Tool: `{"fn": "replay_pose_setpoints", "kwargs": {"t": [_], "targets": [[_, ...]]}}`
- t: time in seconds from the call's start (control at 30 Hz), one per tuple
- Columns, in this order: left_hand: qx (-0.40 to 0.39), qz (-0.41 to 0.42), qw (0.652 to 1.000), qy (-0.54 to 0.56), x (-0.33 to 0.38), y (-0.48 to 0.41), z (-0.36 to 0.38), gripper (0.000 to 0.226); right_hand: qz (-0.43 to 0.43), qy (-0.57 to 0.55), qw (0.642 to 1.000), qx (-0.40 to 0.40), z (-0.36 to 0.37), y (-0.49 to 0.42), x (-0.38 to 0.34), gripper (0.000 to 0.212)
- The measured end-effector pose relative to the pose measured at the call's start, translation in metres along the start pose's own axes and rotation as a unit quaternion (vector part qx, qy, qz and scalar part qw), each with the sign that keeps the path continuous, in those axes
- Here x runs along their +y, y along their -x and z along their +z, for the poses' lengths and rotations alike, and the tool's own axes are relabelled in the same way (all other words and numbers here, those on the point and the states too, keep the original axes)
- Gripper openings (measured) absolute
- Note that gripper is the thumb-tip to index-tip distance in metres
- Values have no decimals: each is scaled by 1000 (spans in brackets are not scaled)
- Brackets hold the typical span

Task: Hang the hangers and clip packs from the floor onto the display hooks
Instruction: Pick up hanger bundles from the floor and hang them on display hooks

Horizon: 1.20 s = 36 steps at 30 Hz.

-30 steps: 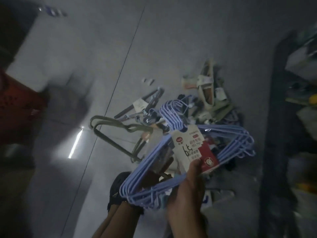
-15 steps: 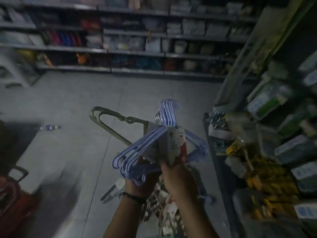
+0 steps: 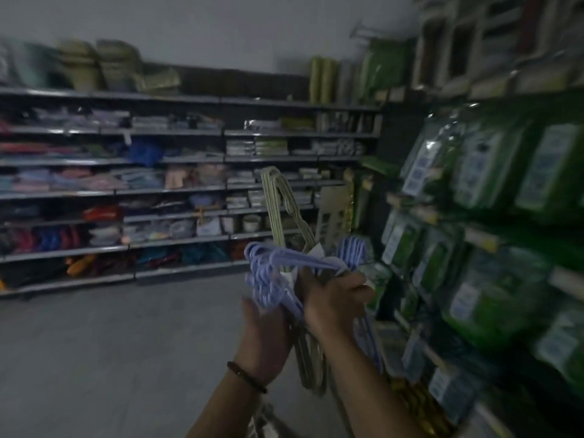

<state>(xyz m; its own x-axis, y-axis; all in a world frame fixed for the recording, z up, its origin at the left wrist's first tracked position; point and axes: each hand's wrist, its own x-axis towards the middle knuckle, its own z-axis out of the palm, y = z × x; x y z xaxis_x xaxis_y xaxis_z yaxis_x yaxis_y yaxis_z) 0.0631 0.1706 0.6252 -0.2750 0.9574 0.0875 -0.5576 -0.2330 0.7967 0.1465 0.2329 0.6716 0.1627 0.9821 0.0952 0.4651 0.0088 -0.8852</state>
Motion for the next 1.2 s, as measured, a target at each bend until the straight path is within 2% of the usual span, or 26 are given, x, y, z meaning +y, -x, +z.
{"fn": "replay_pose_setpoints", "kwargs": {"t": [0.07, 0.1, 0.2, 0.27, 0.3, 0.37, 0.4, 0.47, 0.5, 0.53, 0.6, 0.63, 0.73, 0.77, 0.8, 0.87, 0.9, 0.93, 1.03, 1.1, 1.2], "targets": [[-59, 28, 989, -135, 2, -7, 40, 67, 15, 18, 1000, 11, -29, -9, -11, 88], [-78, 44, 978, -188, 2, -6, 59, 57, 1, 21, 1000, 6, -44, -13, -13, 88], [-36, 49, 980, -189, 5, -17, 96, 47, -10, 8, 998, -66, -98, -21, -14, 97], [-26, 57, 978, -199, 13, -22, 121, 23, -67, 138, 984, -89, -136, -27, -9, 97], [-34, 64, 974, -216, 18, -21, 132, 8, -107, 229, 966, -52, -153, -29, -8, 97], [-68, 53, 974, -207, 26, -18, 149, 12, -201, 339, 917, 66, -187, -32, -9, 90], [-88, 53, 974, -199, 29, -14, 158, 16, -245, 364, 893, 97, -201, -32, -11, 81], [-124, 33, 973, -193, 26, -7, 175, 37, -301, 405, 859, 93, -227, -28, -16, 61], [-139, 17, 969, -206, 23, -1, 185, 46, -308, 407, 856, 81, -240, -23, -17, 55], [-159, 2, 963, -219, 22, 7, 196, 45, -303, 403, 860, 74, -254, -16, -16, 52], [-207, -14, 944, -257, 17, 22, 212, 22, -295, 396, 864, 98, -282, 2, -10, 45], [-237, -24, 933, -268, 14, 29, 220, 19, -289, 398, 864, 110, -296, 13, -5, 42], [-334, -31, 901, -273, 2, 58, 239, 48, -248, 403, 873, 118, -334, 46, 11, 29], [-360, -34, 888, -283, -3, 66, 245, 48, -232, 409, 874, 119, -347, 57, 16, 21], [-378, -36, 877, -294, -7, 74, 252, 45, -210, 414, 878, 120, -360, 70, 20, 23], [-395, -17, 860, -323, -16, 94, 272, 61, -150, 413, 887, 138, -388, 100, 32, 40], [-393, -12, 857, -333, -23, 104, 283, 61, -132, 414, 887, 157, -400, 114, 40, 42], [-398, -6, 854, -336, -29, 114, 294, 56, -121, 425, 879, 179, -412, 129, 47, 42], [-446, -5, 828, -339, -46, 143, 326, 50, -111, 492, 832, 229, -450, 164, 67, 22], [-478, 17, 812, -334, -53, 161, 344, 44, -102, 499, 824, 249, -478, 182, 76, 29], [-451, 43, 829, -328, -69, 176, 374, 51, -62, 479, 823, 298, -524, 200, 85, 24]]}}
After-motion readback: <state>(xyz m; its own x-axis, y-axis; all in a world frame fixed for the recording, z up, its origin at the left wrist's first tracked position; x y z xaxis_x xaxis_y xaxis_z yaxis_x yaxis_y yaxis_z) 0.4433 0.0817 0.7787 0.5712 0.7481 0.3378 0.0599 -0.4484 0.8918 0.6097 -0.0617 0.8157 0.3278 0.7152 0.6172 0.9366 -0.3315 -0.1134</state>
